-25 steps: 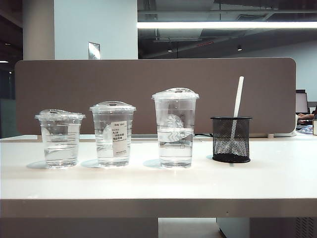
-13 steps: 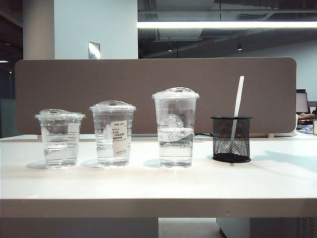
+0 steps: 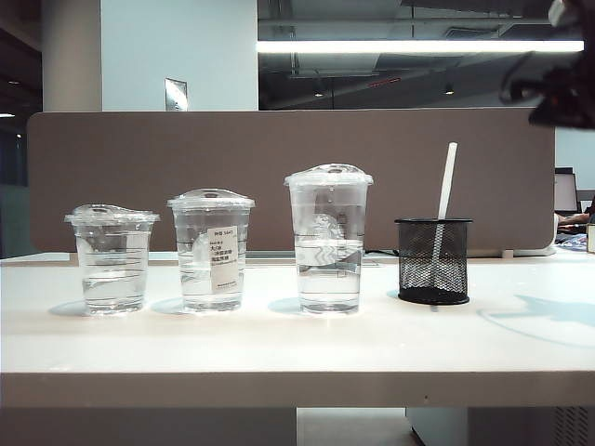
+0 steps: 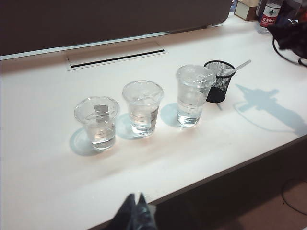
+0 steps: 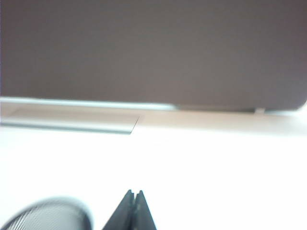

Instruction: Pick up the straw and insert it into the large coffee cup.

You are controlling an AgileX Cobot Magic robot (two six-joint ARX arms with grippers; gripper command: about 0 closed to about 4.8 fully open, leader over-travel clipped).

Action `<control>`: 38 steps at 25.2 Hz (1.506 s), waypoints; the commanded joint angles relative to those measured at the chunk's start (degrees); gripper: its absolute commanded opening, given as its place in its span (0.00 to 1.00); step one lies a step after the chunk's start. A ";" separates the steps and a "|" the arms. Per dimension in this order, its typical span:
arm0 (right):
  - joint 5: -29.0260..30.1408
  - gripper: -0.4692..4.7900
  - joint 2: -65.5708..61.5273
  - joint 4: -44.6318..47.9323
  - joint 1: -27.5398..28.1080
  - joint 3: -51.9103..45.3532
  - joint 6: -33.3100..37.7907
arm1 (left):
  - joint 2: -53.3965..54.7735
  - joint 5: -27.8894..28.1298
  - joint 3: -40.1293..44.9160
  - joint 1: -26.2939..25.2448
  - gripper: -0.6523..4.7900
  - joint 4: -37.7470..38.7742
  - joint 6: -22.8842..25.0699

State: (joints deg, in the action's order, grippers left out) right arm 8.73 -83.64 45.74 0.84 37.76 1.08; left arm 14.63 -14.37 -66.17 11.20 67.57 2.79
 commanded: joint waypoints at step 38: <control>6.86 0.27 -16.96 23.08 -10.88 -5.64 0.59 | 0.02 0.04 -0.11 0.00 0.11 -0.76 -2.60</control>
State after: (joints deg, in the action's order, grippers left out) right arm 15.46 -100.73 68.03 -9.93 32.01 1.69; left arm 14.63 -14.33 -66.19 11.20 67.53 0.38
